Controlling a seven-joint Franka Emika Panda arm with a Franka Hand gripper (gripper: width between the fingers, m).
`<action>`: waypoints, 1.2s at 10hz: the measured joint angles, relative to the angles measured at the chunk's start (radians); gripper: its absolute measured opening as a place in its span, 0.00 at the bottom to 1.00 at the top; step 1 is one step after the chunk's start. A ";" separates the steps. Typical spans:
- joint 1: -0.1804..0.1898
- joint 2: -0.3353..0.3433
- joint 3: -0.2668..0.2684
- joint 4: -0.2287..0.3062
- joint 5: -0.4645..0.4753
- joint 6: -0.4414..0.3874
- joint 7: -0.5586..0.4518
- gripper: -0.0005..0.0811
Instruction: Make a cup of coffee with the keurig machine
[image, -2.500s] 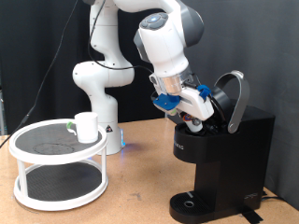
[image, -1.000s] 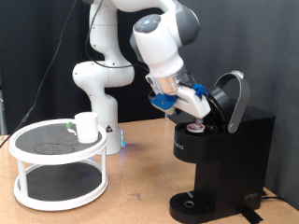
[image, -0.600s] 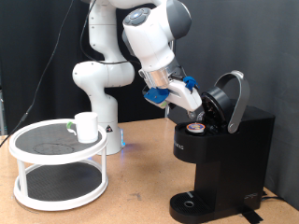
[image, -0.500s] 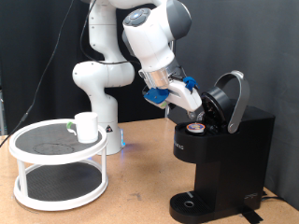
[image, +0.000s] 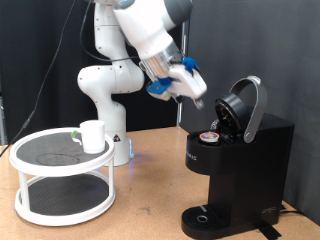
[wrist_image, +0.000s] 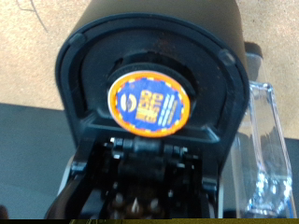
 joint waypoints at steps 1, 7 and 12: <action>-0.006 -0.022 -0.013 0.006 0.006 -0.018 0.000 1.00; -0.024 -0.071 -0.060 0.064 0.018 -0.119 0.001 1.00; 0.002 -0.057 -0.025 0.099 0.085 -0.109 0.007 1.00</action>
